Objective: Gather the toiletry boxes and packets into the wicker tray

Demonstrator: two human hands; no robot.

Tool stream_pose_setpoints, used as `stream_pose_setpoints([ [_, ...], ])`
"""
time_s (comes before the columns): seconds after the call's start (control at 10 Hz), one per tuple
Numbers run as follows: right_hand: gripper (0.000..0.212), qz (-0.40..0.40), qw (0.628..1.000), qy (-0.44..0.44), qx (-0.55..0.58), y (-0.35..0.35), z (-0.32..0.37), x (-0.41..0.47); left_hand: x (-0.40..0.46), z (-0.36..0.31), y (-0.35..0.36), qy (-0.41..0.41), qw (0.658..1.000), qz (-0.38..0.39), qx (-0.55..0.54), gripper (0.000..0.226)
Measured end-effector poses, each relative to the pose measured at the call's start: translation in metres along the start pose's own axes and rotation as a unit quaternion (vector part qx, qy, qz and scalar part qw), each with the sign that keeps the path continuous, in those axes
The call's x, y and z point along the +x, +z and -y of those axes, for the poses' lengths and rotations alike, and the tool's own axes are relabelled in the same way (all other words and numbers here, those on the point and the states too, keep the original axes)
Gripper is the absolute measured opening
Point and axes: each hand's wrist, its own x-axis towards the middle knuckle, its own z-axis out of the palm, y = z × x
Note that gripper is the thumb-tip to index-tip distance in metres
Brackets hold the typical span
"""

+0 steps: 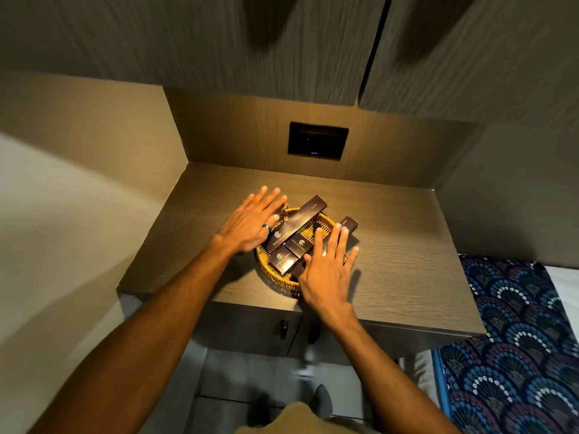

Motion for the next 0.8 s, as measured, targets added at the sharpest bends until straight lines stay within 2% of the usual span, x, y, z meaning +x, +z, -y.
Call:
stream_pose_setpoints([
  [0.1, 0.074, 0.001, 1.000, -0.029, 0.003, -0.001, -0.009, 0.003, 0.006, -0.002, 0.005, 0.009, 0.998, 0.034, 0.052, 0.059],
  [0.3, 0.085, 0.011, 0.993, -0.118, -0.025, -0.012, -0.049, 0.025, -0.010, -0.012, 0.022, -0.029, 0.999, -0.008, 0.009, 0.072],
  [0.4, 0.071, 0.023, 0.983, -0.178, -0.022, -0.019, -0.068, 0.045, -0.021, -0.029, 0.030, -0.073, 0.996, -0.039, -0.019, 0.072],
  [0.5, 0.069, 0.038, 0.974, -0.219, -0.029, -0.023, -0.079, 0.059, -0.027, -0.042, 0.034, -0.101, 0.993, -0.049, -0.027, 0.075],
  [0.6, 0.076, 0.066, 0.959, -0.270, -0.048, -0.032, -0.089, 0.077, -0.036, -0.060, 0.037, -0.140, 0.988, -0.066, -0.003, 0.080],
  [0.7, 0.075, 0.072, 0.953, -0.289, -0.059, -0.038, -0.092, 0.084, -0.040, -0.071, 0.040, -0.156, 0.985, -0.078, 0.010, 0.080],
  [0.8, 0.065, 0.048, 0.956, -0.282, -0.066, -0.035, -0.090, 0.084, -0.042, -0.075, 0.040, -0.170, 0.982, -0.083, 0.022, 0.076],
])
